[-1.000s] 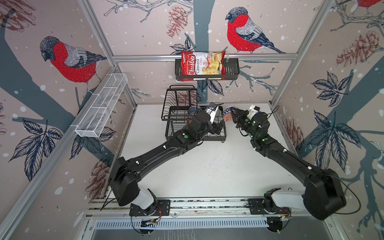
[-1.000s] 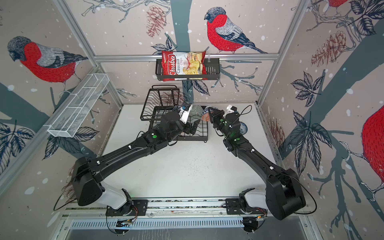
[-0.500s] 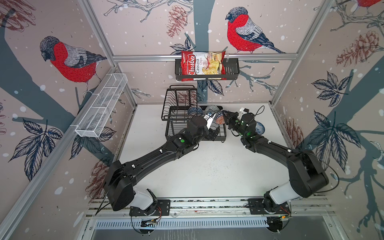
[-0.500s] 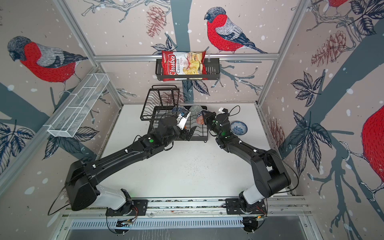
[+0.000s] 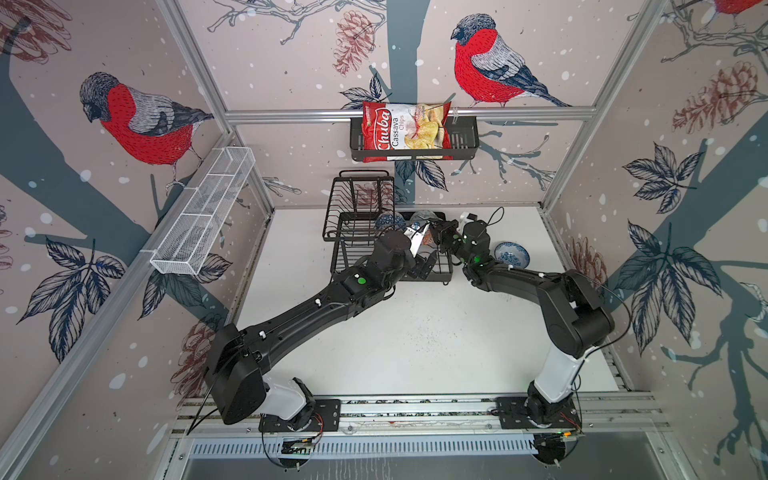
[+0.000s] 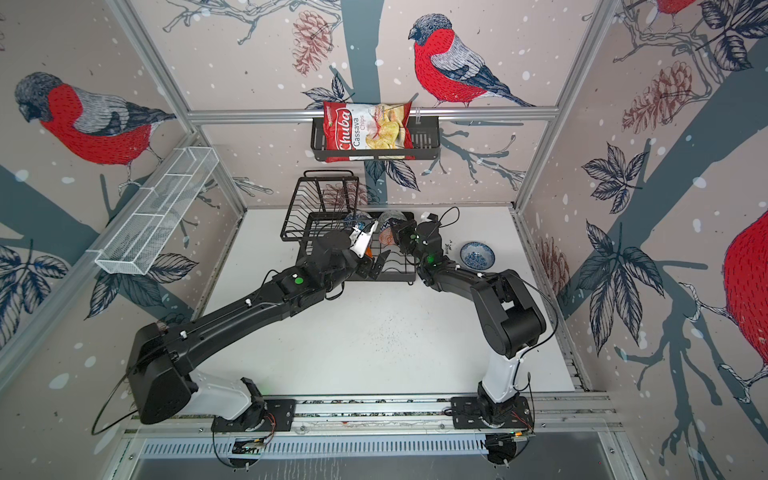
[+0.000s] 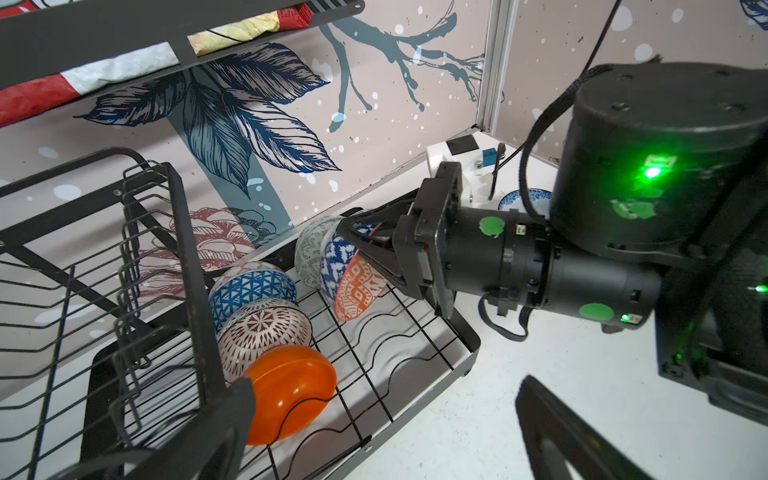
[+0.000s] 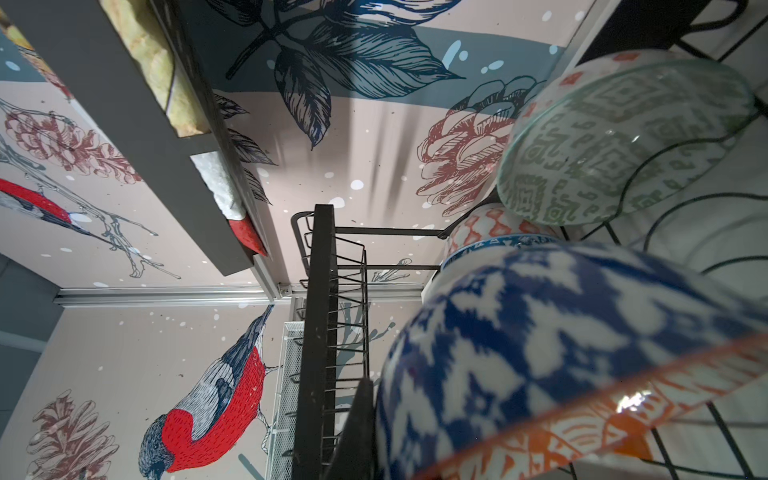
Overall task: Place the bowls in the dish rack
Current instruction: 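Lower the orange-patterned bowl into a rack slot with the right gripper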
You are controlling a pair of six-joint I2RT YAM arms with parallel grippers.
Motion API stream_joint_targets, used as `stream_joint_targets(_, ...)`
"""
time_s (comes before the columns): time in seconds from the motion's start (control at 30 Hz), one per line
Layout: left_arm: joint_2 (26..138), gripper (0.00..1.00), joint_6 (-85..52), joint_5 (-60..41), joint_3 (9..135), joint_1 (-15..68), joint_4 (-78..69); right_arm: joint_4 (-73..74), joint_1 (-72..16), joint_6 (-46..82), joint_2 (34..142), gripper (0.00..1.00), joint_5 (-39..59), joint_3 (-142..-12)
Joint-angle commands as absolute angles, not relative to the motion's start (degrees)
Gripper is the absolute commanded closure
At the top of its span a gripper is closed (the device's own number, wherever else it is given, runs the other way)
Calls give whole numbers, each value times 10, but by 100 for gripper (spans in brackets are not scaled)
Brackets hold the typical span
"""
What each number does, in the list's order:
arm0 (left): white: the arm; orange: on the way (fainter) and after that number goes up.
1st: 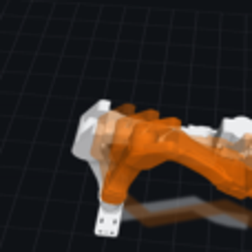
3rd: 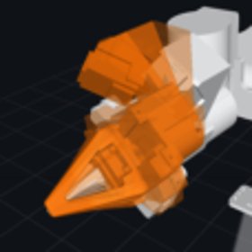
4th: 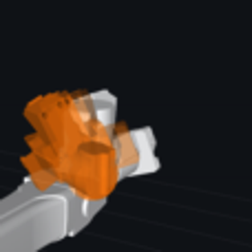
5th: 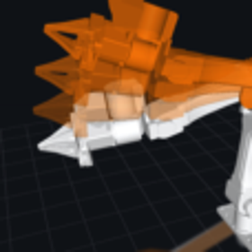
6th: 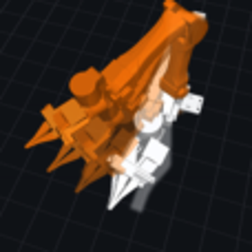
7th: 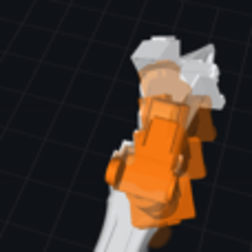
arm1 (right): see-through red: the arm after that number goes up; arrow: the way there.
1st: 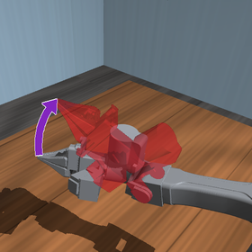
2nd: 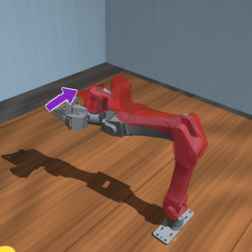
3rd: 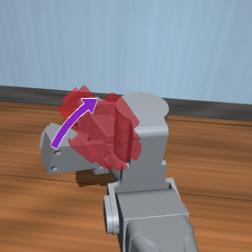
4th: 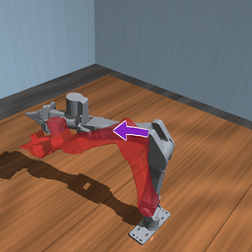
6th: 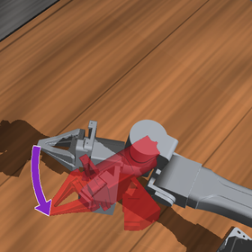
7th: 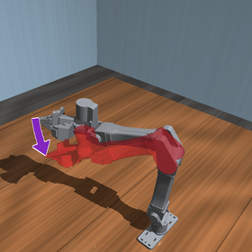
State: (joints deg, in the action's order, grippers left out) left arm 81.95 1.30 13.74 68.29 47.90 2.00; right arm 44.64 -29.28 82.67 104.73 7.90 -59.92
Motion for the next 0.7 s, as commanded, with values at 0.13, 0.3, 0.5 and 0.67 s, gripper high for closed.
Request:
stream_joint_targets(0.13,830,2,-2,136,689,471,21,499,-293,837,1101,100,88,-641)
stream_joint_targets(0.3,832,2,-6,136,690,468,21,489,-294,824,1130,100,86,-663)
stream_joint_targets(0.5,833,2,-11,129,690,464,18,538,-293,829,1160,100,84,-656)
stream_joint_targets(0.67,838,2,-13,126,692,461,23,591,-297,819,1176,100,82,-648)
